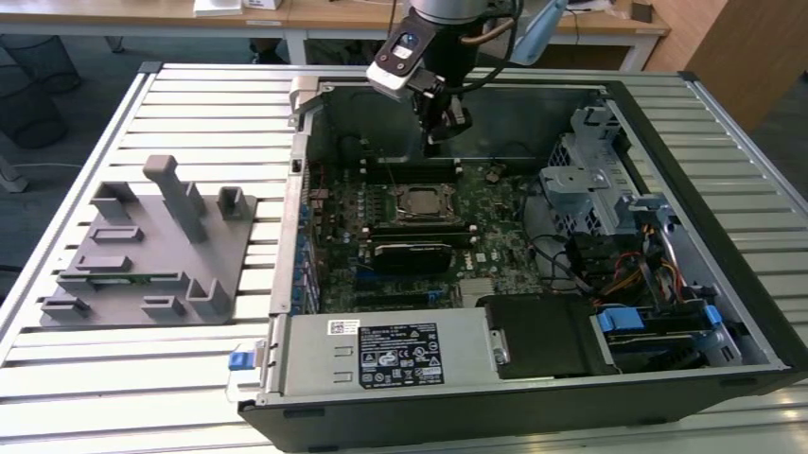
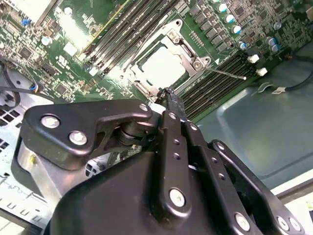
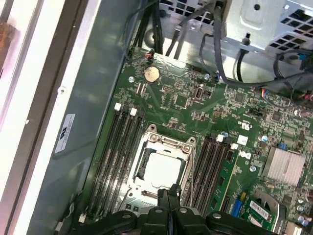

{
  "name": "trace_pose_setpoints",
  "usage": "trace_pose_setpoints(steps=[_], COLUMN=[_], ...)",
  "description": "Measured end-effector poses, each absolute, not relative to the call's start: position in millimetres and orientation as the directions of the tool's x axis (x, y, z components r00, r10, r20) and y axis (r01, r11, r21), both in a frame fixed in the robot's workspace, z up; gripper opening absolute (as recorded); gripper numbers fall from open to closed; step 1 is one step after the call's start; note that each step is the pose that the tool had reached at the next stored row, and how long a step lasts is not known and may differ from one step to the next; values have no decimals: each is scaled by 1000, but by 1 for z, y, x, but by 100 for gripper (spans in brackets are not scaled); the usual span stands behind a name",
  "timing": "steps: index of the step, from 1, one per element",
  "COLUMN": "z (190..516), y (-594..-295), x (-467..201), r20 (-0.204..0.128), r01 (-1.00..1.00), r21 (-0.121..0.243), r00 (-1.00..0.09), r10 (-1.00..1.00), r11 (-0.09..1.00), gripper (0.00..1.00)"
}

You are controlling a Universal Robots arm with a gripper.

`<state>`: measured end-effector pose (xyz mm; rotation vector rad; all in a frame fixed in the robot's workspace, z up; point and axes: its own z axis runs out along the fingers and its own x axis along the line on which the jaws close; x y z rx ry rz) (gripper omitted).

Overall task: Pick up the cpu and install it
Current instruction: 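Install the first cpu locking lever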

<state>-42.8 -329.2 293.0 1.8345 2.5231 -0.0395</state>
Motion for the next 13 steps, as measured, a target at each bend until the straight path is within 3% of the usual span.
trace_pose_setpoints(steps=[13], z=[292], y=[-329], x=[-43], r20=[-33], r01=[857], r21=[-8], r00=[-515], r10=[856], r11=[515], gripper=[11])
